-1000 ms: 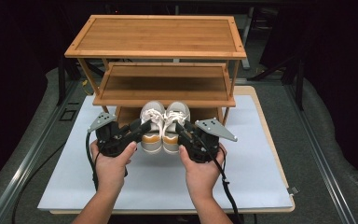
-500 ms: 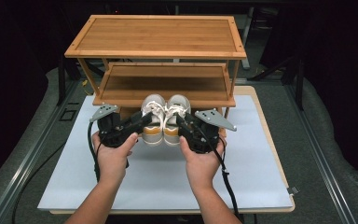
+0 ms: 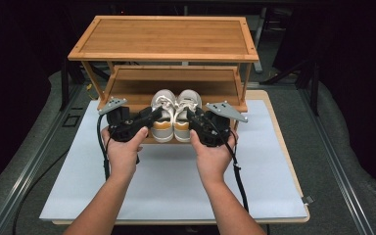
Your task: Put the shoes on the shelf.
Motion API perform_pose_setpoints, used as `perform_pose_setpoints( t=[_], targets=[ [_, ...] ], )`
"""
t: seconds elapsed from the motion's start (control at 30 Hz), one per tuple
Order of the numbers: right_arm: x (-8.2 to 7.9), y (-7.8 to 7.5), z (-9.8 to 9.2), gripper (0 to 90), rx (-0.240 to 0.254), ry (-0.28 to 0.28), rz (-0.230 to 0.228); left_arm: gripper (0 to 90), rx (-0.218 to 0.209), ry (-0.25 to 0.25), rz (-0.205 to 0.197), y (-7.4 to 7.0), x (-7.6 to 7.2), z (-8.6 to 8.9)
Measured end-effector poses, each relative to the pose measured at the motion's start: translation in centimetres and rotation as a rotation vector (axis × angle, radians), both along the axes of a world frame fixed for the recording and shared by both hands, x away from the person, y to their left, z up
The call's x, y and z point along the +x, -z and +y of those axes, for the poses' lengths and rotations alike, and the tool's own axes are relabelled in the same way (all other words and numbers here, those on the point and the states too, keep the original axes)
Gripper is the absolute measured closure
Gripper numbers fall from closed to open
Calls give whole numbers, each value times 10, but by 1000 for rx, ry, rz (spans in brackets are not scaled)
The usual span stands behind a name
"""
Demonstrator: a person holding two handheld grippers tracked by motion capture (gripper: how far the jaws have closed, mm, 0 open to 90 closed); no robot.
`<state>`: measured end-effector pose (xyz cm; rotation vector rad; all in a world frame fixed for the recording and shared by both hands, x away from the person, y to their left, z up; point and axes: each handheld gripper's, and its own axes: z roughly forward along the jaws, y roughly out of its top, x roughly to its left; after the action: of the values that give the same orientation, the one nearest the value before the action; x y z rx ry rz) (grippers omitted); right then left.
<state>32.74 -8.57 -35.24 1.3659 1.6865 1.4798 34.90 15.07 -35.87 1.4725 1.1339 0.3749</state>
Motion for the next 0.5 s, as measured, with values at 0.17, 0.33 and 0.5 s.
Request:
perform_pose_setpoints(
  t=[0.17,0.33,0.5],
  targets=[
    [9,-3,1,691,2,8,-6,583,-14,-8,-7,-1,10,-1],
    [19,-6,1,692,8,11,-9,583,-18,-16,-7,-5,18,-2],
    [27,-11,1,693,5,17,-17,584,-18,-23,-10,-8,26,-3]
  ],
)
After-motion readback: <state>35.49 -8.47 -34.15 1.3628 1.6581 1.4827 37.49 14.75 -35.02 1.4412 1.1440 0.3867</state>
